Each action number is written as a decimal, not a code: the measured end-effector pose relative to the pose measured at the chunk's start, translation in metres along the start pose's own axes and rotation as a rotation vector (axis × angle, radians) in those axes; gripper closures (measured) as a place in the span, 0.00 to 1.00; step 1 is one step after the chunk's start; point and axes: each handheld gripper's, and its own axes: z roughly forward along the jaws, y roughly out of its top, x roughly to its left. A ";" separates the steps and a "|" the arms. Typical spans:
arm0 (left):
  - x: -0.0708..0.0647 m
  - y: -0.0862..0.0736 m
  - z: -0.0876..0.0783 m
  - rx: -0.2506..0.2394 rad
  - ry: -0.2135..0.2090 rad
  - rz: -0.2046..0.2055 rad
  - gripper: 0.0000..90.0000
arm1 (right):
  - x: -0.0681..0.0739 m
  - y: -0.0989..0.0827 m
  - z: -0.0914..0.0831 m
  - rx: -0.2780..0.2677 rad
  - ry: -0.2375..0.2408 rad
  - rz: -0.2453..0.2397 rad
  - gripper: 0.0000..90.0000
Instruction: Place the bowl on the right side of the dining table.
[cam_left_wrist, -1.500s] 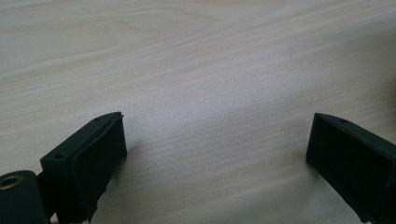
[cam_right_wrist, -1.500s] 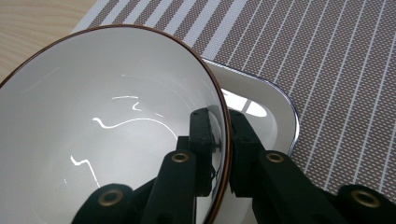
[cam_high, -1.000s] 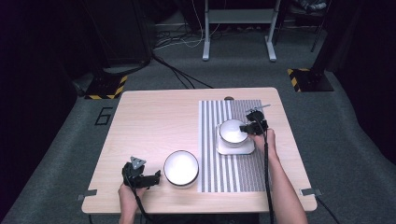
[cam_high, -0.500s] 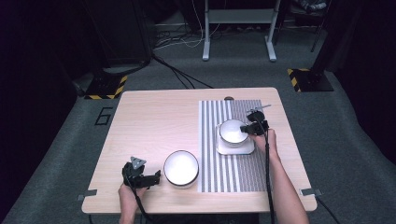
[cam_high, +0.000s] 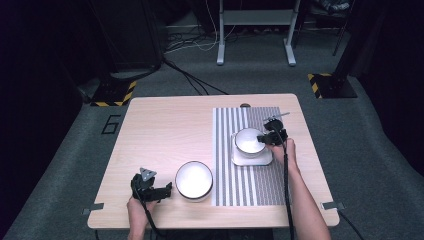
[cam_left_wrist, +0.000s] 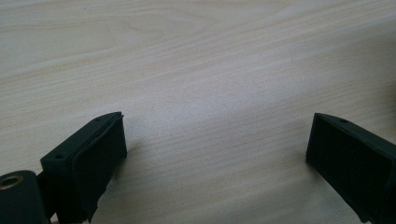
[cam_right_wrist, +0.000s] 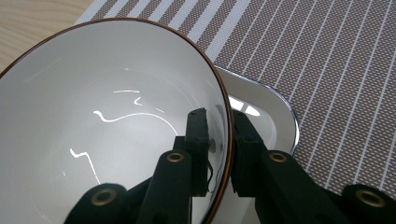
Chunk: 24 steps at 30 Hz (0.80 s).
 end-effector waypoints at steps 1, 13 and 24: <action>0.000 0.000 0.000 0.000 0.000 0.000 0.05 | 0.000 0.000 0.000 0.003 0.002 -0.003 0.85; -0.001 0.000 0.000 0.000 0.000 0.003 0.05 | 0.003 0.002 -0.003 0.000 -0.003 -0.006 0.42; -0.001 0.000 0.000 -0.002 0.000 0.003 0.05 | 0.004 0.000 -0.016 -0.033 0.013 -0.022 0.06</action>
